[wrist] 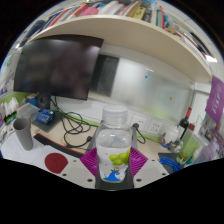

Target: Pour water

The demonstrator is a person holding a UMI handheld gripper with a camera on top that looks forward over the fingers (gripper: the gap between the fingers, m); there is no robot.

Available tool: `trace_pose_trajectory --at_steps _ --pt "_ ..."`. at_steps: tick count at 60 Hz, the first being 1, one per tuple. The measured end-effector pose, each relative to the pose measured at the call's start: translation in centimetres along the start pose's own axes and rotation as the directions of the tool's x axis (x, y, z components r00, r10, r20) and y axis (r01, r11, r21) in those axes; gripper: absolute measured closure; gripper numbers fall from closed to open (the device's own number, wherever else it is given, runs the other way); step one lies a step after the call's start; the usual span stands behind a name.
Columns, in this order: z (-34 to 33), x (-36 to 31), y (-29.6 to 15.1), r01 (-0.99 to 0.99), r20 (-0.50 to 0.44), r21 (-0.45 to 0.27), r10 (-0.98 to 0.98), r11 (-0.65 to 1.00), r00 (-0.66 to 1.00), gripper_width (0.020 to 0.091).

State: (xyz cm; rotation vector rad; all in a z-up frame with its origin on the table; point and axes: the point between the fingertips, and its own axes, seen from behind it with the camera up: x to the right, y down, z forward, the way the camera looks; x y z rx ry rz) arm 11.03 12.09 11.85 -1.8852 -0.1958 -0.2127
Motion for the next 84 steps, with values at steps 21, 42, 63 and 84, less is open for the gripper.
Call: trace_pose_trajectory --at_steps 21,42,63,84 --pt "-1.8 -9.8 -7.3 0.789 -0.049 -0.099 -0.795 0.606 0.604 0.0725" --pt "-2.5 -16.8 -8.3 0.983 -0.009 -0.155 -0.995 0.102 0.102 0.0724" --pt "-1.8 -17.6 -7.0 0.978 0.038 -0.199 -0.997 -0.069 -0.063 0.0725" --pt "-4.9 -17.6 -8.8 0.516 0.103 -0.096 -0.507 0.851 0.856 0.0723"
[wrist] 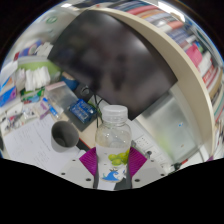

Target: Pour water

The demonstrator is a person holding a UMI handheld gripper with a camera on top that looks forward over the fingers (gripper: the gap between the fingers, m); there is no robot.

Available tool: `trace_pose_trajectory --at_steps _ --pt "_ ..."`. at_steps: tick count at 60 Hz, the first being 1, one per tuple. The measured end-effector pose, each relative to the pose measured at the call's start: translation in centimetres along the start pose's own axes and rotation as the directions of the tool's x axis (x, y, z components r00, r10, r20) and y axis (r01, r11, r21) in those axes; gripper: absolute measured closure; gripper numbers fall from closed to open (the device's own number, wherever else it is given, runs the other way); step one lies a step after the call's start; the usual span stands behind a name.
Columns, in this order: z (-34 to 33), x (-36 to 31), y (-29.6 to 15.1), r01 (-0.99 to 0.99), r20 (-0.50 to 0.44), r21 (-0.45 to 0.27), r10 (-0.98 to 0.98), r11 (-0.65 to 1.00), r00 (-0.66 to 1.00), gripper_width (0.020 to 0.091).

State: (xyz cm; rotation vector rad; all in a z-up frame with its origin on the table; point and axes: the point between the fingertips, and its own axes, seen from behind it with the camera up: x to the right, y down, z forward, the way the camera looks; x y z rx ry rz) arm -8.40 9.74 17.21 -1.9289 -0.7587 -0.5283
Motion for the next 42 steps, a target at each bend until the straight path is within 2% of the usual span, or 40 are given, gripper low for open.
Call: trace_pose_trajectory --at_steps 4,7,10,15,32,42 --pt "0.4 0.3 0.2 -0.225 0.069 0.049 0.222 0.973 0.973 0.0722" --pt "0.0 0.3 0.2 -0.36 0.087 0.078 0.354 0.93 0.931 0.0723" --pt "0.6 0.8 0.8 -0.463 0.129 0.093 0.45 0.881 0.883 0.0723" --pt "1.5 0.5 2.2 -0.571 0.144 0.109 0.555 0.814 0.819 0.0723" --pt "6.2 -2.1 6.0 -0.67 0.177 0.1 0.65 0.736 0.739 0.0724" --pt "7.2 -3.3 6.4 -0.649 0.18 0.133 0.626 0.749 0.759 0.0725"
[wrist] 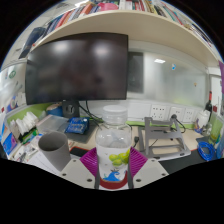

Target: Pour water

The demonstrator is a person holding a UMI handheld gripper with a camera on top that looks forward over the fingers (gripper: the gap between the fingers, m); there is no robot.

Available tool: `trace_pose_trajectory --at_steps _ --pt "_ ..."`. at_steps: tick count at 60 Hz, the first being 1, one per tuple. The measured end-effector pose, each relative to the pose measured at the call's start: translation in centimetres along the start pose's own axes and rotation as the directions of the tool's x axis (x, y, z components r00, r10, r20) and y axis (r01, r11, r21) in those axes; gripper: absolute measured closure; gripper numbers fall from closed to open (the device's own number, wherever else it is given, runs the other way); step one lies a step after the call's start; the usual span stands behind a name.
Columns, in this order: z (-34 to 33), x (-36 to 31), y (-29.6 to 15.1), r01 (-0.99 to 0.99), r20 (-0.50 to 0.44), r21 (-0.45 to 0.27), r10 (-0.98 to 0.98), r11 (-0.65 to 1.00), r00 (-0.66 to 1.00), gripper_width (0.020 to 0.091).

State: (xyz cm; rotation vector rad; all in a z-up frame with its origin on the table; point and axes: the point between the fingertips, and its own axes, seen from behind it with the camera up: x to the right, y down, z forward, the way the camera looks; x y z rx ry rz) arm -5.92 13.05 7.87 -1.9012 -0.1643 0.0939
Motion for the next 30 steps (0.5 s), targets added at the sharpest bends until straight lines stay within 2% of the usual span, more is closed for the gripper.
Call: trace_pose_trajectory --at_steps 8,15,19,23,26,30 --pt "-0.1 -0.1 0.5 0.013 -0.016 0.019 -0.013 1.0 1.0 0.0705" --pt "-0.5 0.0 0.6 0.009 -0.031 0.021 -0.009 1.0 0.999 0.0588" --pt "-0.7 0.1 1.2 0.021 -0.032 -0.019 -0.021 1.0 0.999 0.0534" --pt "-1.5 0.3 1.6 0.031 -0.039 -0.043 -0.033 0.999 0.999 0.0389" --pt "-2.5 0.7 2.0 0.049 -0.061 -0.054 -0.052 0.997 0.997 0.0306" --pt "-4.7 0.9 2.2 0.088 -0.093 -0.08 -0.095 0.993 0.991 0.028"
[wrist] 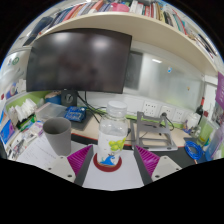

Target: Pour water

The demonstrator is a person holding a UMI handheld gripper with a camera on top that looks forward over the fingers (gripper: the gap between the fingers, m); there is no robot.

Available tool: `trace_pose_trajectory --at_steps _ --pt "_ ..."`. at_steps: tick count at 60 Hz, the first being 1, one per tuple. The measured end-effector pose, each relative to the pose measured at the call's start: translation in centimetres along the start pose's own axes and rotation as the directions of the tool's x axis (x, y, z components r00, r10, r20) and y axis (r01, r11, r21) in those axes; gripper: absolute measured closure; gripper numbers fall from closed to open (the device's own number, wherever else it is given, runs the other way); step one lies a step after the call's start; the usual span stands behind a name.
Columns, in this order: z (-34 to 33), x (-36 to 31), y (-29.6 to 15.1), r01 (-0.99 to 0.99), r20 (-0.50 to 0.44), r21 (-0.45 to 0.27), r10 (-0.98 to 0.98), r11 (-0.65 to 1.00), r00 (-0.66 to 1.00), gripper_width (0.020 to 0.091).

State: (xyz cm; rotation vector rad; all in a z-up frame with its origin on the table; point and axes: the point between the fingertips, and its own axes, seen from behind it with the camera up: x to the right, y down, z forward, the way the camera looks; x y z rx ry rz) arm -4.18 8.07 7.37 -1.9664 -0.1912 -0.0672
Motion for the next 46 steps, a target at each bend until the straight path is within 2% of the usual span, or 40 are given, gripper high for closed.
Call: trace_pose_trajectory --at_steps 10,23,33,46 --pt "-7.7 -0.2 -1.7 -0.065 -0.067 -0.046 0.062 0.997 0.996 0.0274" --pt "-16.2 0.2 -7.0 -0.166 -0.187 -0.018 0.16 0.986 0.969 0.027" --pt "-20.1 -0.3 -9.5 -0.242 -0.201 0.032 0.243 0.97 0.949 0.0273" --pt "-21.4 -0.3 -9.1 -0.239 -0.226 0.043 0.243 0.97 0.943 0.0274"
